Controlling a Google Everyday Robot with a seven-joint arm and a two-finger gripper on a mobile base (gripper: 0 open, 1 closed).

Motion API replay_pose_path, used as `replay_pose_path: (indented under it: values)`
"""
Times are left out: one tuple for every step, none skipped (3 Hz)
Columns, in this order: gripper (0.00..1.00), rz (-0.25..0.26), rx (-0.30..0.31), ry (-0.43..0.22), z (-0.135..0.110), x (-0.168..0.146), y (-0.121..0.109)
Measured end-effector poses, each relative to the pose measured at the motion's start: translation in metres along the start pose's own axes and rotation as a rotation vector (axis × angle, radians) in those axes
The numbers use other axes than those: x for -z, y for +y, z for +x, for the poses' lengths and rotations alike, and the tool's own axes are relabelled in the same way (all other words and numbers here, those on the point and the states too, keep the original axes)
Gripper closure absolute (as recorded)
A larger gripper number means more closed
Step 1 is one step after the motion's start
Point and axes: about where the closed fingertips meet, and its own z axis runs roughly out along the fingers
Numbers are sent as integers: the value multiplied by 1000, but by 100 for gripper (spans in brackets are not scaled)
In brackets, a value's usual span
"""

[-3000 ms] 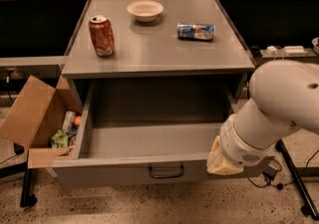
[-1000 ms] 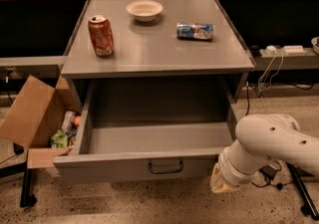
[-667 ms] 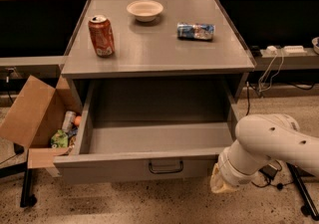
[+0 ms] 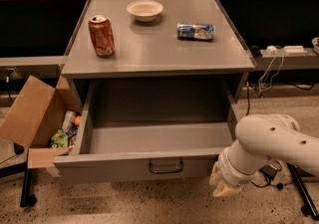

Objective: Close top drawer

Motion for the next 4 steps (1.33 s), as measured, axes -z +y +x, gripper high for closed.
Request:
replay_pose_path:
  values:
    - [3, 0, 0, 0, 0, 0, 0]
    - [0, 0, 0, 0, 0, 0, 0]
    - [0, 12, 6, -23, 2, 1, -14]
    - [18, 56, 8, -67, 6, 8, -35]
